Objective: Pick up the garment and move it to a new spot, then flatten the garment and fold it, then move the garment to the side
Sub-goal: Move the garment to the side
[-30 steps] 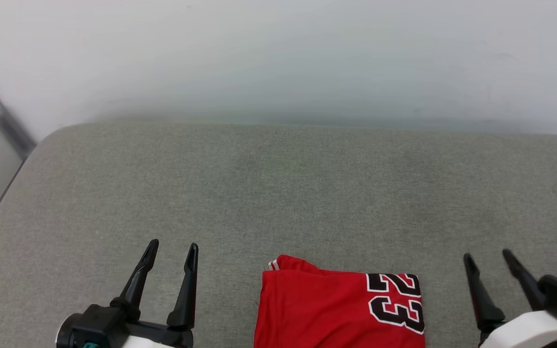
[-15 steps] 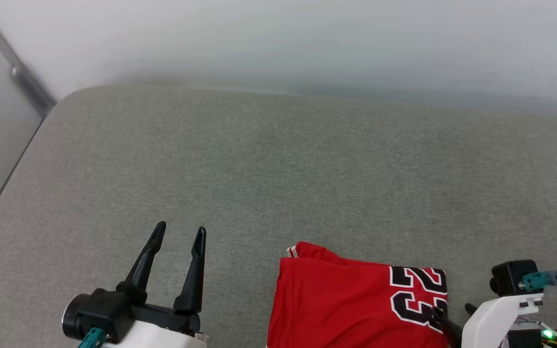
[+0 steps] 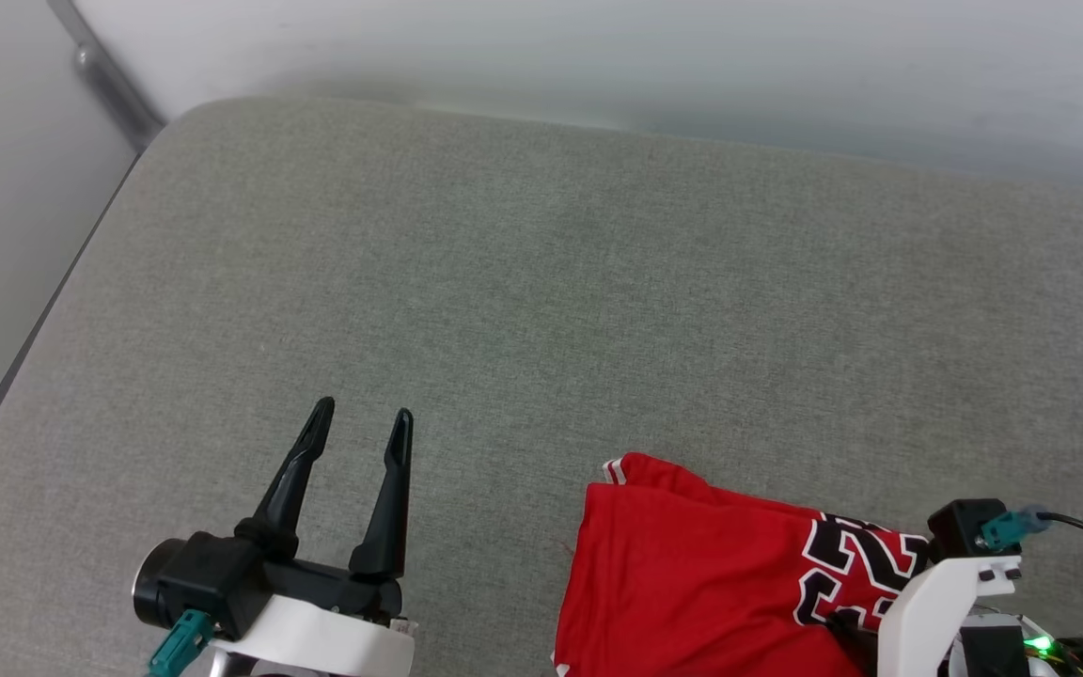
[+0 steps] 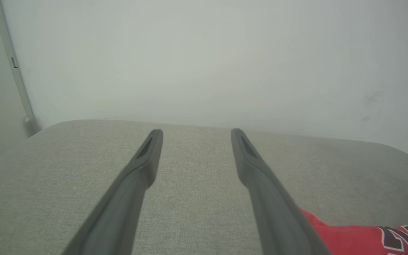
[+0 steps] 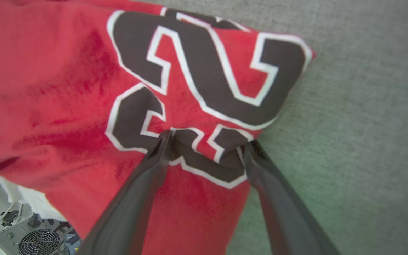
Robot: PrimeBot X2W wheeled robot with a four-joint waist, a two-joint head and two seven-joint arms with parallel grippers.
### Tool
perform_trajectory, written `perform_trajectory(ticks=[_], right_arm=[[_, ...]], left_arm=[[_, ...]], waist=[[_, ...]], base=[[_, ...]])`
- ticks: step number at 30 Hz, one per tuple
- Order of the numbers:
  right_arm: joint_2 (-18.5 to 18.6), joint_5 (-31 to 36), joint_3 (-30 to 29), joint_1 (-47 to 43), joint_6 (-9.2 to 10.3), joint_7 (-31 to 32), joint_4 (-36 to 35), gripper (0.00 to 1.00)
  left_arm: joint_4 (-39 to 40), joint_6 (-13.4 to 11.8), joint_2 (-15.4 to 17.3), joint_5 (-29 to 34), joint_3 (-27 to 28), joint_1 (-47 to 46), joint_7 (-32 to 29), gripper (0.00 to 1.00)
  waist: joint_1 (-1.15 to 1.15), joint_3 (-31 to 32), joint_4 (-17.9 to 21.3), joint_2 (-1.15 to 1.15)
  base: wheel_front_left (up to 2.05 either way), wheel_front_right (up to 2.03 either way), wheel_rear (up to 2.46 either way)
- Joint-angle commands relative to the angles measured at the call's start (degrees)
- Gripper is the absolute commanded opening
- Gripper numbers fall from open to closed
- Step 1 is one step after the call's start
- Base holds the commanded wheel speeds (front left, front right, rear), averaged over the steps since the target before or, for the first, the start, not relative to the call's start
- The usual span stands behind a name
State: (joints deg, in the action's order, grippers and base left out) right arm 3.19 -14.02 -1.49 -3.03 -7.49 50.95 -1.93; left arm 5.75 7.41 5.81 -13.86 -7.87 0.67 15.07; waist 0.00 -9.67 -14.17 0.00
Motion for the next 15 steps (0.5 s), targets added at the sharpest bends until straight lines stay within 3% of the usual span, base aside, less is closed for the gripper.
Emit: perform_trajectory(ticks=[1, 4, 5, 6, 7, 11, 15], right_arm=[[-0.53, 0.55, 1.28, 0.60, 0.00, -0.30, 2.50, 1.00], [-0.66, 2.18, 2.99, 0.93, -0.01, -0.88, 5.58, 1.00], [-0.71, 2.53, 3.37, 0.88, -0.02, -0.95, 6.60, 0.82], [-0.79, 2.89, 3.75, 0.84, -0.06, -1.23, 7.36, 0.35], [-0.72, 3.32, 3.97, 1.02, -0.07, -1.79, 7.86, 0.00], [0.79, 4.40, 4.34, 2.52, 0.03, -4.52, 7.88, 0.00], [4.85, 6.99, 6.35, 4.62, 0.07, -7.24, 5.77, 0.00]], left_arm=[[-0.14, 0.07, -0.12, -0.13, -0.18, -0.64, 0.12, 1.00], [-0.26, 0.07, -0.13, -0.05, -0.34, -1.09, 0.12, 1.00], [-0.38, 0.07, -0.12, 0.02, -0.41, -1.06, 0.12, 1.00], [-0.51, 0.07, -0.14, 0.12, -0.49, -0.99, 0.12, 1.00], [-0.60, 0.07, -0.16, 0.20, -0.56, -0.90, 0.12, 1.00], [-0.87, 0.07, -0.22, 0.44, -0.85, -0.35, 0.12, 1.00], [-0.91, 0.07, 0.19, 0.15, -1.52, 0.41, 0.12, 1.00]], waist=[[0.00, -0.63, -0.62, 0.00], [0.00, -0.92, -0.98, 0.00], [0.00, -0.91, -1.04, 0.00], [0.00, -0.85, -1.08, 0.00], [0.00, -0.73, -1.07, 0.00], [0.00, 0.29, -0.43, 0.00], [0.00, 2.03, 1.27, 0.00]], base=[[0.00, 0.00, 0.00], [0.00, 0.00, 0.00], [0.00, 0.00, 0.00], [0.00, 0.00, 0.00], [0.00, 0.00, 0.00], [0.00, 0.00, 0.00], [0.00, 0.00, 0.00]])
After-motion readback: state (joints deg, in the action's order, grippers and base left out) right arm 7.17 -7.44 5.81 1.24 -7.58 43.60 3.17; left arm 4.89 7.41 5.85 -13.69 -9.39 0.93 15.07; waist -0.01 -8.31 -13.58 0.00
